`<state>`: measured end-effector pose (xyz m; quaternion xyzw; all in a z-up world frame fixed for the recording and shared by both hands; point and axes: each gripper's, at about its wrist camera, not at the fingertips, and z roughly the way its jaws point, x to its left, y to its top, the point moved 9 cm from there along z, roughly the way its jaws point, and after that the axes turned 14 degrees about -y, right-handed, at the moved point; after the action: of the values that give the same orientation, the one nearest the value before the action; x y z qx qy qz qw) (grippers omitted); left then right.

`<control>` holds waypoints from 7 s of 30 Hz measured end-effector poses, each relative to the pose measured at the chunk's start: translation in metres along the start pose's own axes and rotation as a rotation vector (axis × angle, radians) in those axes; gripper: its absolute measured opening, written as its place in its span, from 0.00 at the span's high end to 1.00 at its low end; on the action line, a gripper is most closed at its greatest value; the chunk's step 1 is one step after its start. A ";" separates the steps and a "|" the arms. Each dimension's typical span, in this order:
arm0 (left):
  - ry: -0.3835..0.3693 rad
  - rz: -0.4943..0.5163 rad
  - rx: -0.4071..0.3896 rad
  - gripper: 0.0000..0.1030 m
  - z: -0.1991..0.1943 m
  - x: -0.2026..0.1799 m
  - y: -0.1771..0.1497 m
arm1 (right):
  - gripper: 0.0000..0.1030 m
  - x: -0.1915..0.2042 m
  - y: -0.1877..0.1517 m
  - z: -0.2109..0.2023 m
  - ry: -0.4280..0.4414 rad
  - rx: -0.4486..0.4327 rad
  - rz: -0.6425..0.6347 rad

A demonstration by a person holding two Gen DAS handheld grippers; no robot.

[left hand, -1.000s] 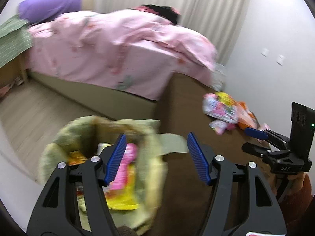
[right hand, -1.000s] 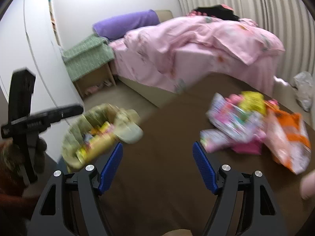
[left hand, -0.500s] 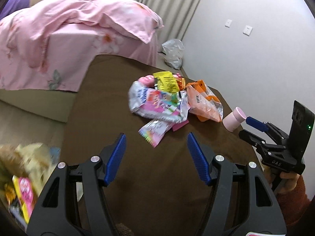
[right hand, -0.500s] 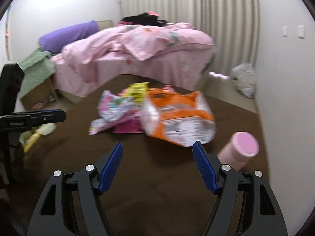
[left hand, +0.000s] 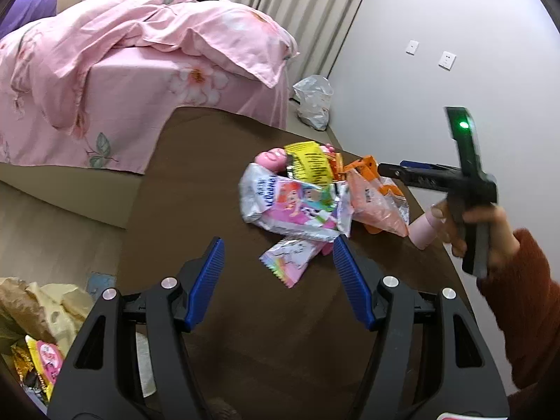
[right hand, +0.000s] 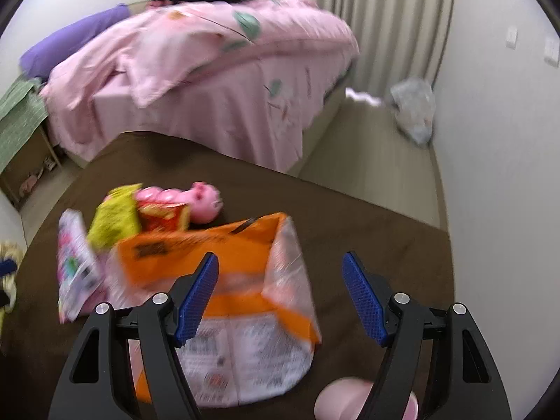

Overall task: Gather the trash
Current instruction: 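Return to the table and grasp the orange Air Cushion bag with the right gripper, then grasp the clear plastic package with the left gripper while the right gripper holds the orange bag, then carry the orange bag and clear package over the yellow bag and open both grippers, then grasp the pink Kleenex tissue pack with the left gripper while the right gripper grasps the red snack bag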

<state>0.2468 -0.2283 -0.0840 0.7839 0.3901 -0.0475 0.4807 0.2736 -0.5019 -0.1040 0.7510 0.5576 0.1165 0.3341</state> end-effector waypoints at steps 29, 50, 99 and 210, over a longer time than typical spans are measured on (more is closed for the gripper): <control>0.002 -0.133 0.081 0.41 0.026 0.017 0.000 | 0.78 0.032 -0.153 -0.118 0.142 -0.116 -0.015; -0.065 0.137 0.267 0.48 0.051 -0.080 -0.041 | 0.78 -0.011 -0.210 -0.138 0.113 -0.109 0.031; -0.014 0.000 0.303 0.76 -0.019 -0.034 -0.108 | 0.77 0.021 -0.231 -0.152 0.172 -0.116 -0.017; -0.060 -0.004 -0.023 0.61 -0.037 -0.003 -0.007 | 0.33 0.115 -0.084 -0.140 0.184 -0.265 -0.195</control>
<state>0.2290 -0.1987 -0.0681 0.7756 0.3777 -0.0675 0.5012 0.1735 -0.3318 -0.0747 0.6290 0.6357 0.2242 0.3873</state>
